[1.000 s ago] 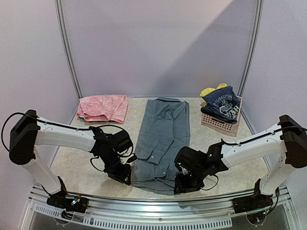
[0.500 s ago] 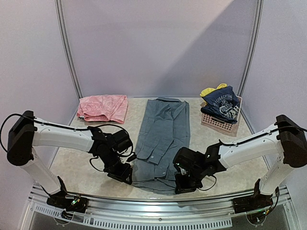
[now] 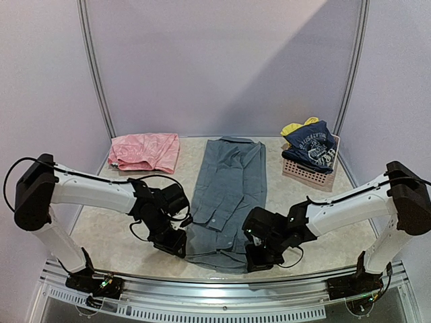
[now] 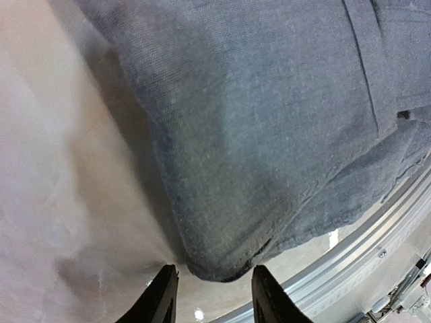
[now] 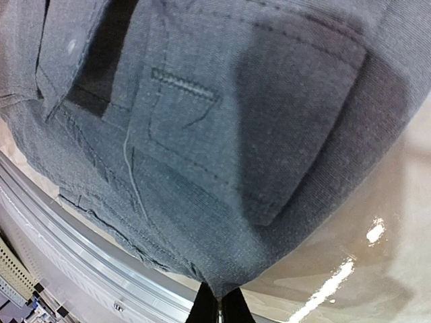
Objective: Fold and stack the mixed laundry pile
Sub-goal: Fold the rectangle-folded shirt at the center of the board.
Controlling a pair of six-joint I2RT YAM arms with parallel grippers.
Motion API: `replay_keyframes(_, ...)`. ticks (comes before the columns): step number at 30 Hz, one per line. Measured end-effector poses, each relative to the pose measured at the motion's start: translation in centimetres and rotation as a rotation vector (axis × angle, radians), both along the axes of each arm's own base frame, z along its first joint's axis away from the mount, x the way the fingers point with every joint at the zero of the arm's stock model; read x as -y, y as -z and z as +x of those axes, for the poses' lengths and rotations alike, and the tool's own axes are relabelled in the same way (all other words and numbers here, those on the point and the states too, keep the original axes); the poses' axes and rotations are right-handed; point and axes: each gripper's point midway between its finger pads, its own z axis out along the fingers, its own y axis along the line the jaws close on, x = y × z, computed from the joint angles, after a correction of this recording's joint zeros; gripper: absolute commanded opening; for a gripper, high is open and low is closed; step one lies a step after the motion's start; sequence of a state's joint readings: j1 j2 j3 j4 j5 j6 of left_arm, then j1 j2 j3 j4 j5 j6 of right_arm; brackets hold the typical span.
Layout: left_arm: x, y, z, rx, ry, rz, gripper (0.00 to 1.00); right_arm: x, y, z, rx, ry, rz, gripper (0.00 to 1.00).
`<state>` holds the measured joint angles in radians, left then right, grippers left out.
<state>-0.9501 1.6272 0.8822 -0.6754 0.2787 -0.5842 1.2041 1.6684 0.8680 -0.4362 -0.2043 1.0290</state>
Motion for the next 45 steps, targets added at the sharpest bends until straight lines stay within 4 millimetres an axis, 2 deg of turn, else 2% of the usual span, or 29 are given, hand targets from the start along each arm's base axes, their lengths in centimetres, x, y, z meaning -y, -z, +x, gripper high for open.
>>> replay_keyframes(2,0.1,0.3,0.0,-0.003,-0.006,0.003,0.24,0.2,0.0,-0.1,-0.001,0.003,0.000,0.00)
replay_keyframes(4,0.2,0.5,0.0,-0.006,-0.007,0.004,0.10,0.4,0.0,-0.1,0.002,0.006,-0.002,0.00)
replay_keyframes(6,0.5,0.7,0.0,-0.009,-0.010,0.000,0.01,0.6,0.0,-0.1,0.004,0.008,-0.005,0.00)
replay_keyframes(7,0.6,0.7,0.0,-0.009,-0.006,-0.005,0.00,0.7,0.0,-0.1,0.006,0.009,-0.009,0.00)
replay_keyframes(12,1.6,0.1,-0.3,-0.011,0.008,-0.024,0.00,1.5,-0.1,-0.1,0.006,0.009,-0.046,0.00)
replay_keyframes(15,2.1,-0.9,-0.4,-0.004,0.011,-0.039,0.00,2.0,-1.0,0.1,0.019,0.004,-0.080,0.00)
replay_keyframes(18,2.6,-2.9,-0.5,0.012,0.001,-0.071,0.00,1.7,-2.9,0.6,0.047,-0.003,-0.077,0.00)
replay_keyframes(23,3.5,-6.5,0.0,0.052,-0.028,-0.144,0.00,1.0,-7.2,1.7,0.115,-0.005,-0.044,0.00)
replay_keyframes(28,3.9,-8.3,0.6,0.072,-0.055,-0.160,0.00,1.1,-10.1,2.8,0.176,-0.004,-0.054,0.00)
replay_keyframes(37,5.1,-11.5,2.6,0.138,-0.078,-0.159,0.00,3.1,-12.6,6.5,0.255,0.051,-0.119,0.00)
replay_keyframes(42,5.7,-12.1,4.1,0.151,-0.094,-0.139,0.00,3.7,-14.2,8.7,0.291,0.076,-0.119,0.00)
replay_keyframes(45,6.0,-12.6,5.6,0.162,-0.114,-0.138,0.00,4.0,-15.0,10.2,0.309,0.087,-0.120,0.00)
